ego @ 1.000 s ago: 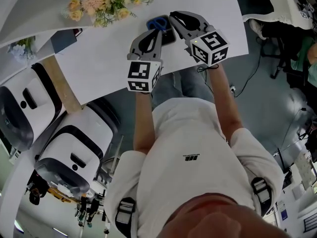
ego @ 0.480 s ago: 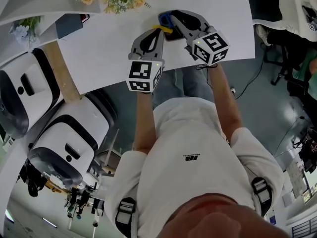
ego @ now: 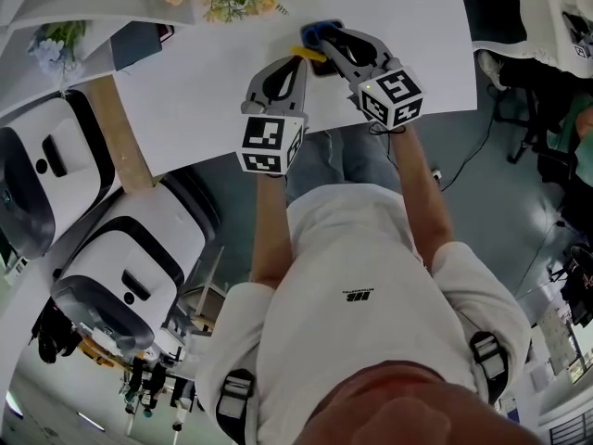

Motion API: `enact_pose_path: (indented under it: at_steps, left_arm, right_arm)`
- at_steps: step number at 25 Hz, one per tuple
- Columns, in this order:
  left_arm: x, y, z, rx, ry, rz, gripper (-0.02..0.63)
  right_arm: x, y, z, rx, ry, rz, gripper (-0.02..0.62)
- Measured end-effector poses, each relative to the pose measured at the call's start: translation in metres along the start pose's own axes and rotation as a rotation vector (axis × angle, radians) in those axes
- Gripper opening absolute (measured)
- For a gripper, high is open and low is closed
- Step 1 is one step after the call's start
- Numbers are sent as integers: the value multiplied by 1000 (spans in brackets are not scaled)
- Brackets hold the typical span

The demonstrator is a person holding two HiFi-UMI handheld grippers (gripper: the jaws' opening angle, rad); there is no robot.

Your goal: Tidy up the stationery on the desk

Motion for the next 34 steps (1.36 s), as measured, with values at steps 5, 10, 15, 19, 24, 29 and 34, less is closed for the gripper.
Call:
enact_pose_path:
  at_steps: [5,10,15,19,24,29,34]
  left_arm:
    - [8,-7,-6,-21,24,-15,0]
    - [12,-16,-14,-48,50,-26,0]
    - [12,-30,-23,-85,70,-31,0]
    - [9,-43,-32,-114,78,-33,0]
    - [12,-57,-42,-140,98,-41,0]
    - [11,-67,-49,-156,113,-38,0]
    - [6,-72,-55,-162,112,-28,0]
  right_arm:
    - [11,-20,11,-17,-41,1,63]
    - [22,-43,25,-50,-80,-3,38]
    - [23,-64,41,-82,-87,1,29]
    - [23,-81,53,-112,-81,0,24]
    - [23,-101,67,-143,-81,-1,18]
    - [20,-116,75,-167,-67,-1,17]
    - [20,-124,81,-173,-63,2,15]
Point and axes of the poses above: the fingertips, and each gripper's own axes: y forward along the fingers, z to its left, x out of its top, the point moved 2 cm from there along -y, backward along the fingers, and after that the axes turned 7 degrees about -y, right-handed, at the moved point
